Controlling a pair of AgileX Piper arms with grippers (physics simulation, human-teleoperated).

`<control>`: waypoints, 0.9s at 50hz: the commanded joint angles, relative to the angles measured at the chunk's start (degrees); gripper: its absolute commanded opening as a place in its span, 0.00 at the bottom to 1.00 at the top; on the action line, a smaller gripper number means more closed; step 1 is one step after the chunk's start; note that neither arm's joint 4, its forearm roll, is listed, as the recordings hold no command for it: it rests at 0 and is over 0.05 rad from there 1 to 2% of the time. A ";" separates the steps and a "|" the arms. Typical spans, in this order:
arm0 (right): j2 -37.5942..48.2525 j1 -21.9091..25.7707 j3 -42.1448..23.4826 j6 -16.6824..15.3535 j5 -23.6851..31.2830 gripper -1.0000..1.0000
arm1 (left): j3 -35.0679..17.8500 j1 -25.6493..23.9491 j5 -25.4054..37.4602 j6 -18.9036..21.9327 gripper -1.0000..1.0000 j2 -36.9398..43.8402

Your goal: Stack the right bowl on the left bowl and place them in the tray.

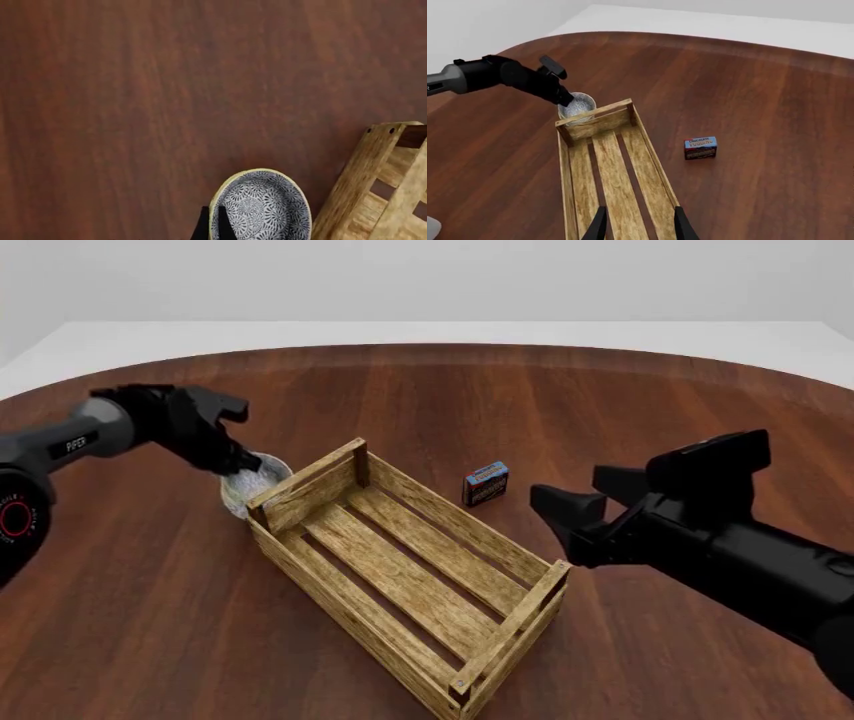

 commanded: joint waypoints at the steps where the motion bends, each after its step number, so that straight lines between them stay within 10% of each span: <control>1: -0.96 0.11 -0.09 -0.07 0.63 1.00 | -0.34 -0.90 1.62 -5.52 0.00 -3.53; 45: -4.45 0.44 -0.38 -0.45 2.97 1.00 | 0.46 -4.66 4.35 -7.86 0.00 -16.87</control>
